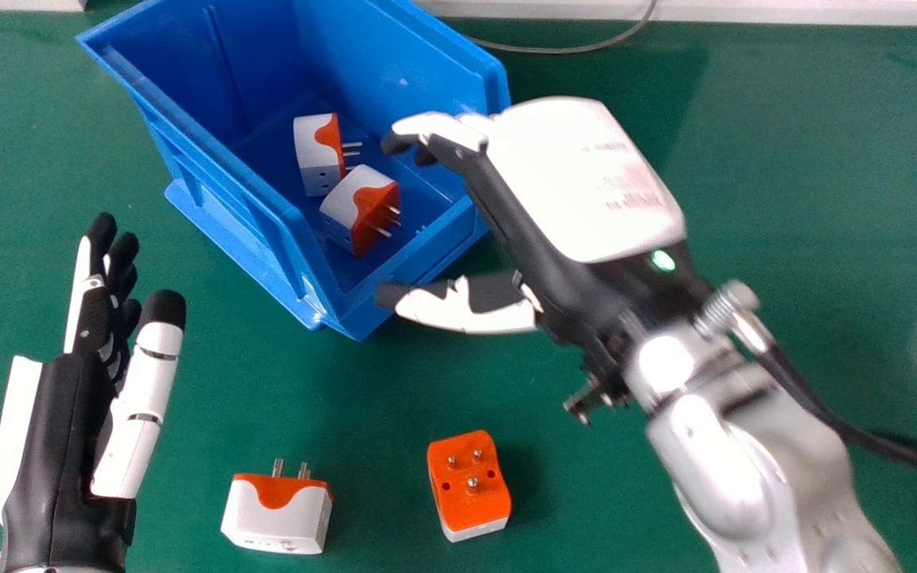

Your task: Pick all objects and put in blue box

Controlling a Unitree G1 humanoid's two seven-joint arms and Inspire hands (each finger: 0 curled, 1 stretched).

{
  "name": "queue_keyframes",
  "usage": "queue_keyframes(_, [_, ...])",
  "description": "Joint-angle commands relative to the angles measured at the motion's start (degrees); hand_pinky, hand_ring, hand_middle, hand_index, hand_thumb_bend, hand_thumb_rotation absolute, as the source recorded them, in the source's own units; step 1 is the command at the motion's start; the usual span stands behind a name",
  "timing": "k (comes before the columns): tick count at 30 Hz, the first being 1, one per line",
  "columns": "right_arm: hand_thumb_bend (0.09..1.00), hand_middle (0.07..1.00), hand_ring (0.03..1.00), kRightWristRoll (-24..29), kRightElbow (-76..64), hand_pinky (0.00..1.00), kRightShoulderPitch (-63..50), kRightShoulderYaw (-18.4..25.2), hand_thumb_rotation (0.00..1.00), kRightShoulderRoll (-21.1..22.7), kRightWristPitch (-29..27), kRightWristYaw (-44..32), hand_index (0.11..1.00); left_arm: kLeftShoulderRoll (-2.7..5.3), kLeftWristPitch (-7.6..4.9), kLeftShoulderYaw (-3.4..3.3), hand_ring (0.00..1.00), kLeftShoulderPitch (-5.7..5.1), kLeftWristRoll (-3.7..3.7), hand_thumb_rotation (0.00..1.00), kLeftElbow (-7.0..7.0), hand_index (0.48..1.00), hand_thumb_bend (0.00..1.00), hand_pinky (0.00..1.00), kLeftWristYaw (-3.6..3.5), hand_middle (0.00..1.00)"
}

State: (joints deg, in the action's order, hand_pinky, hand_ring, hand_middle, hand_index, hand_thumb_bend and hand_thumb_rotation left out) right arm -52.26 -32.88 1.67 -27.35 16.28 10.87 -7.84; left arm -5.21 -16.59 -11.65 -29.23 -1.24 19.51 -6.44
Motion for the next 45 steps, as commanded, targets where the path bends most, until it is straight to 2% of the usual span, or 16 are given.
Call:
queue_keyframes(1, [0.351, 0.756, 0.713, 2.28, -3.23, 0.57, -4.05, 2.29, 0.39, 0.56, -4.0, 3.3, 0.775, 0.37, -1.82, 0.46, 1.0, -0.8, 1.1, 0.88, 1.43, 0.998, 0.45, 1.0, 0.69, 0.99])
queue_keyframes(5, [0.354, 0.764, 0.72, 6.09, -3.34, 0.58, -11.5, 5.41, 0.39, 2.38, -11.36, 7.98, 0.783, 1.28, -3.04, 1.39, 0.99, -1.5, 1.44, 0.88, 1.2, 0.991, 0.44, 1.0, 1.25, 0.98])
queue_keyframes(8, [0.362, 0.773, 0.726, 7.43, -2.42, 0.58, -15.99, 7.12, 0.4, 3.33, -16.24, 11.08, 0.789, 1.29, -4.43, 1.58, 0.99, -1.97, 2.05, 0.87, 0.69, 0.982, 0.42, 0.99, 1.46, 0.98])
queue_keyframes(10, [0.362, 0.773, 0.726, 8.18, -1.44, 0.58, -18.09, 7.87, 0.4, 3.43, -18.88, 12.83, 0.789, 1.13, -5.51, 1.54, 0.99, -2.21, 1.84, 0.87, 0.13, 0.982, 0.42, 0.99, 1.26, 0.98])
queue_keyframes(14, [0.381, 0.777, 0.728, 8.49, -0.22, 0.58, -19.87, 8.92, 0.42, 3.16, -22.15, 14.23, 0.793, 0.7, -6.28, 1.68, 0.98, -2.79, 1.54, 0.87, -0.12, 0.975, 0.4, 0.98, 0.76, 0.97])
queue_keyframes(17, [0.405, 0.78, 0.727, 9.24, 1.36, 0.57, -22.22, 9.8, 0.43, 3.84, -25.64, 15.64, 0.795, 0.97, -5.63, 1.61, 0.97, -3.7, 1.82, 0.88, 0.43, 0.971, 0.38, 0.98, 1.05, 0.97])
queue_keyframes(22, [0.442, 0.783, 0.727, 10.41, 3.16, 0.57, -24.8, 10.59, 0.47, 4.31, -29.19, 15.9, 0.798, 0.79, -5.74, 1.6, 0.97, -5.02, 1.83, 0.9, 0.82, 0.967, 0.36, 0.97, 0.86, 0.97])
queue_keyframes(26, [0.481, 0.797, 0.742, 12.16, 4.1, 0.58, -26.84, 10.84, 0.5, 4.55, -30.36, 14.53, 0.806, 0.46, -5.67, 1.28, 0.96, -5.79, 2.57, 0.91, 1.26, 0.966, 0.33, 0.97, 1.0, 0.97])
queue_keyframes(28, [0.502, 0.812, 0.762, 12.01, 4.18, 0.6, -27.3, 10.86, 0.52, 4.46, -30.47, 14.22, 0.818, 0.5, -5.55, 1.21, 0.96, -6.12, 2.37, 0.92, 1.55, 0.963, 0.31, 0.96, 0.99, 0.96])
queue_keyframes(32, [0.541, 0.828, 0.782, 13.4, 4.71, 0.63, -27.6, 10.9, 0.52, 4.53, -30.47, 12.6, 0.825, 0.2, -6.13, 1.14, 0.95, -6.44, 1.71, 0.91, 1.41, 0.956, 0.29, 0.95, 0.62, 0.96])
queue_keyframes(34, [0.553, 0.833, 0.789, 14.34, 5.1, 0.63, -27.5, 11.13, 0.52, 4.81, -30.74, 11.67, 0.828, 0.08, -6.17, 1.04, 0.95, -6.68, 1.77, 0.91, 1.44, 0.956, 0.29, 0.95, 0.63, 0.96])
queue_keyframes(36, [0.587, 0.844, 0.801, 14.83, 5.26, 0.65, -27.37, 11.43, 0.52, 5.1, -30.91, 10.78, 0.834, -0.03, -5.67, 1.01, 0.95, -6.93, 1.79, 0.91, 1.74, 0.954, 0.28, 0.94, 0.7, 0.96])
queue_keyframes(39, [0.628, 0.858, 0.814, 16.49, 5.49, 0.66, -26.81, 11.87, 0.53, 5.86, -30.8, 8.41, 0.843, 0.15, -5.32, 1.0, 0.95, -7.19, 1.99, 0.9, 2.24, 0.952, 0.29, 0.93, 1.01, 0.96])
queue_keyframes(40, [0.651, 0.865, 0.82, 16.66, 5.64, 0.66, -26.57, 12.02, 0.53, 6.07, -30.8, 7.86, 0.849, 0.18, -5.48, 0.93, 0.94, -7.17, 2.27, 0.9, 2.2, 0.948, 0.29, 0.93, 1.18, 0.95])
queue_keyframes(43, [0.659, 0.867, 0.823, 17.68, 6.84, 0.67, -25.38, 12.34, 0.53, 6.68, -31.2, 6.5, 0.851, -0.03, -5.47, 1.1, 0.94, -7.19, 1.25, 0.9, 2.09, 0.947, 0.29, 0.93, 0.55, 0.95])
queue_keyframes(45, [0.675, 0.867, 0.823, 18.46, 7.84, 0.67, -24.44, 12.46, 0.52, 6.93, -31.37, 5.41, 0.851, -0.1, -5.08, 1.08, 0.94, -7.13, 1.63, 0.9, 2.25, 0.947, 0.29, 0.92, 0.65, 0.95])
